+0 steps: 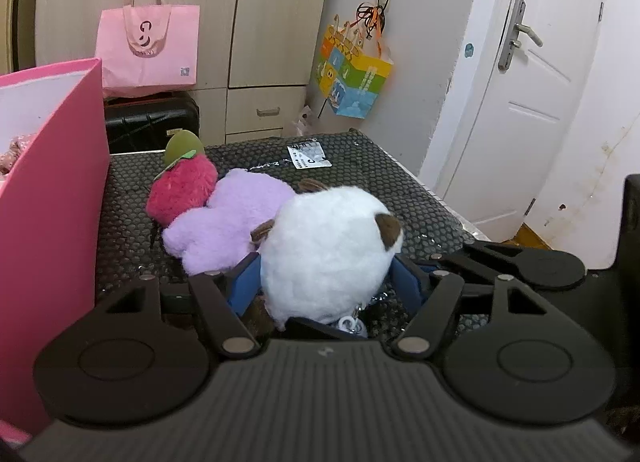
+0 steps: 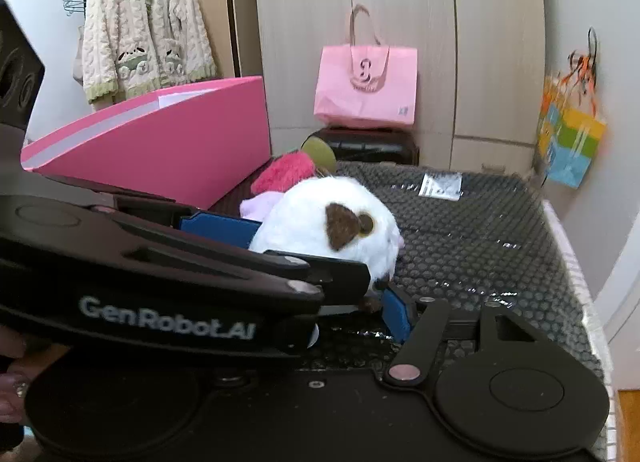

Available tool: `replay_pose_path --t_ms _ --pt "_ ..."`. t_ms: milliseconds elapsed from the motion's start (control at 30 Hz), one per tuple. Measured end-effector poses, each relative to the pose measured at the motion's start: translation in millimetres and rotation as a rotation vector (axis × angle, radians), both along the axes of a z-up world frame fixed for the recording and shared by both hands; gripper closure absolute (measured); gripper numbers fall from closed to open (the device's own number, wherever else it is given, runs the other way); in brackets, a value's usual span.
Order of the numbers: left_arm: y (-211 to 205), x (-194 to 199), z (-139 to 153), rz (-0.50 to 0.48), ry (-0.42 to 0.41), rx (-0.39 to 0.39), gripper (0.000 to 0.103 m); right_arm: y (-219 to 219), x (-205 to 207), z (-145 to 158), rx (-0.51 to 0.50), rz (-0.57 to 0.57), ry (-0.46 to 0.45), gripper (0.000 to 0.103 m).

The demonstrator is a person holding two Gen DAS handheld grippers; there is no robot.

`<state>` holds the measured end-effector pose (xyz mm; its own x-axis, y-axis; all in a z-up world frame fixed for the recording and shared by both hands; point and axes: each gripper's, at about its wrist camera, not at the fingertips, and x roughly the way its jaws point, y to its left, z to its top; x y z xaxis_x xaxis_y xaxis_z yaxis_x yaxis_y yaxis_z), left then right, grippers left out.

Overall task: Organize soft objects
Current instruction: 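Grasp the white plush toy with the left gripper and lift it, then carry the white plush toy into the pink box and open the left gripper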

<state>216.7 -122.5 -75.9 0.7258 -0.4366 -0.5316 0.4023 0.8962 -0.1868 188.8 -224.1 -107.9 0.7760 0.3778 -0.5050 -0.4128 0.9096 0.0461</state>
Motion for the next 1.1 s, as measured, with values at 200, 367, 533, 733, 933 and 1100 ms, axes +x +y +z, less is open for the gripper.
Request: replay_pose_path --t_ms 200,367,533,733,933,1100 --pt "0 -14 8 -0.001 -0.027 0.010 0.035 8 -19 5 -0.050 -0.004 -0.084 0.033" --pt "3 -27 16 -0.005 -0.041 0.006 0.035 7 -31 13 -0.035 0.002 -0.116 0.033" --pt "6 -43 24 -0.012 -0.068 0.016 0.035 8 -47 19 -0.039 0.005 -0.153 0.033" --pt "9 -65 33 -0.012 -0.097 0.031 0.035 13 -68 25 -0.054 0.015 -0.193 0.033" --pt "17 -90 43 -0.011 -0.125 0.043 0.035 20 -93 33 -0.069 0.031 -0.232 0.033" --pt "24 -109 51 0.021 -0.110 0.067 0.035 30 -111 43 -0.082 0.054 -0.237 0.033"
